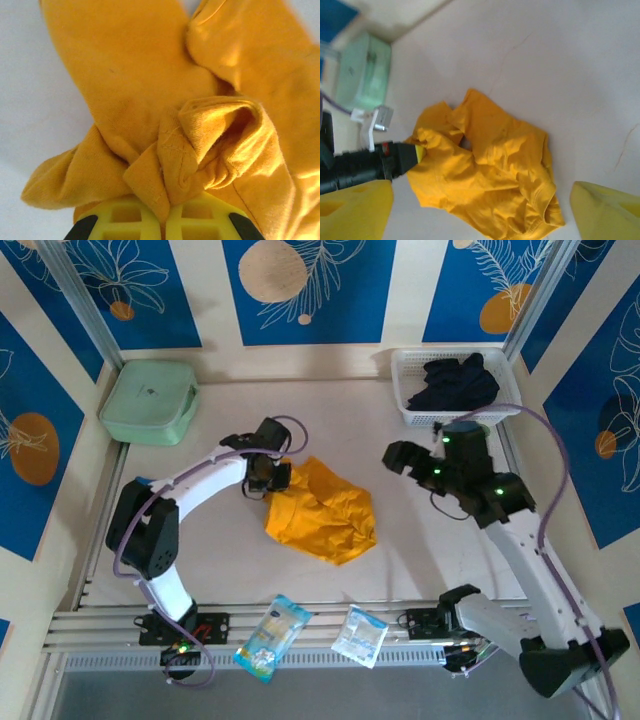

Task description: Fold and stack the t-shirts

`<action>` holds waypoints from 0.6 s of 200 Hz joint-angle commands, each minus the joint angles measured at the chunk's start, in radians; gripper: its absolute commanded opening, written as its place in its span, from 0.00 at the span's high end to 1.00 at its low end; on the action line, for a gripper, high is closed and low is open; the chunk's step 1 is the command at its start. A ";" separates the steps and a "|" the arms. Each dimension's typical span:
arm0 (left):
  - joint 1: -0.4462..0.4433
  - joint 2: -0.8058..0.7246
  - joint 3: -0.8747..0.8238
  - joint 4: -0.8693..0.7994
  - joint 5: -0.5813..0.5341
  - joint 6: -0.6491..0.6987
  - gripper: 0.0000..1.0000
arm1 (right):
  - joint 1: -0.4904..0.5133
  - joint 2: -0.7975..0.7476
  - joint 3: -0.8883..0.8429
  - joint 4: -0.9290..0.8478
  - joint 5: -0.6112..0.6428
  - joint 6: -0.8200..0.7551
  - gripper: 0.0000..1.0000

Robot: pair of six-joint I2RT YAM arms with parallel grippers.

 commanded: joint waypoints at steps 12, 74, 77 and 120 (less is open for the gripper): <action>0.002 -0.044 -0.079 0.013 0.003 -0.032 1.00 | 0.217 0.263 0.056 -0.084 0.178 -0.040 0.24; 0.002 -0.118 -0.202 -0.001 -0.046 -0.045 0.96 | 0.341 0.771 0.282 -0.048 0.213 -0.086 0.35; 0.002 -0.118 -0.209 0.002 -0.044 -0.047 0.96 | 0.344 0.790 0.296 -0.045 0.216 -0.088 0.35; 0.002 -0.113 -0.280 0.065 0.015 -0.076 0.92 | 0.402 1.040 0.521 -0.088 0.249 -0.157 0.36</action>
